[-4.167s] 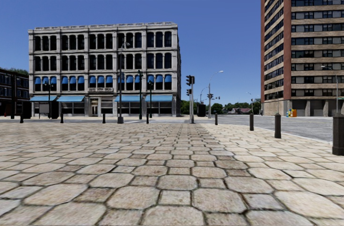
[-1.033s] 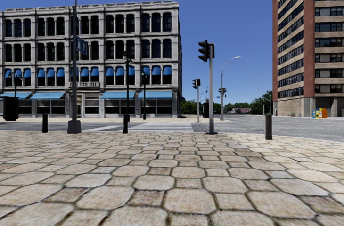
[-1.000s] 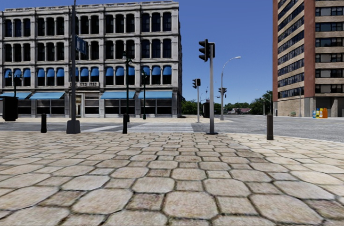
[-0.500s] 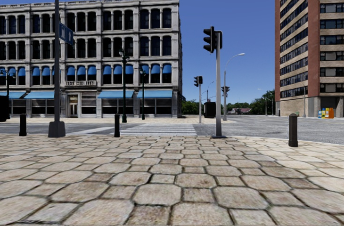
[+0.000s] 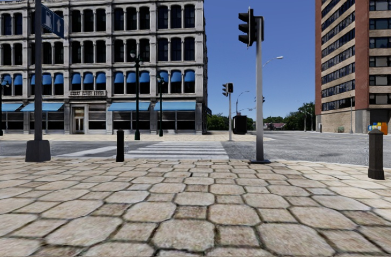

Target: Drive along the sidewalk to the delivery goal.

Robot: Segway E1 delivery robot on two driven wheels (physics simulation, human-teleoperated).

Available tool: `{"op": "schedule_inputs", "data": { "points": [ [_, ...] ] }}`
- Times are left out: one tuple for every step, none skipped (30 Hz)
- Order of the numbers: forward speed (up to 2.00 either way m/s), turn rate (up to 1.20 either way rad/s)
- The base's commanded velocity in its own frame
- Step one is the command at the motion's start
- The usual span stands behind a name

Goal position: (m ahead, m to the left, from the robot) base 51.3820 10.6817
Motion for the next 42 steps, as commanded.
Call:
{"op": "schedule_inputs", "data": {
  "points": [
    [2.00, 0.00],
    [2.00, 0.00],
    [2.00, 0.00],
    [2.00, 0.00],
    [2.00, 0.00],
    [2.00, 0.00],
    [2.00, 0.00],
    [2.00, 0.00],
    [2.00, 0.00],
    [2.00, 0.00],
    [2.00, 0.00],
    [2.00, 0.00],
    [2.00, 0.00],
    [2.00, 0.00],
    [2.00, 0.00],
    [2.00, 0.00],
    [2.00, 0.00],
    [2.00, 0.00],
    [2.00, 0.00],
    [2.00, 0.00],
    [2.00, 0.00],
    [2.00, 0.00],
    [2.00, 0.00],
    [2.00, 0.00],
    [2.00, 0.00],
    [2.00, 0.00],
    [2.00, 0.00],
    [2.00, 0.00],
    [2.00, 0.00],
    [2.00, 0.00],
    [2.00, 0.00],
    [2.00, 0.00],
    [2.00, 0.00],
    [2.00, 0.00],
    [2.00, 0.00],
    [2.00, 0.00],
    [2.00, 0.00],
    [2.00, 0.00],
    [2.00, 0.00],
    [2.00, 0.00],
    [2.00, 0.00],
    [2.00, 0.00]
  ]
}}
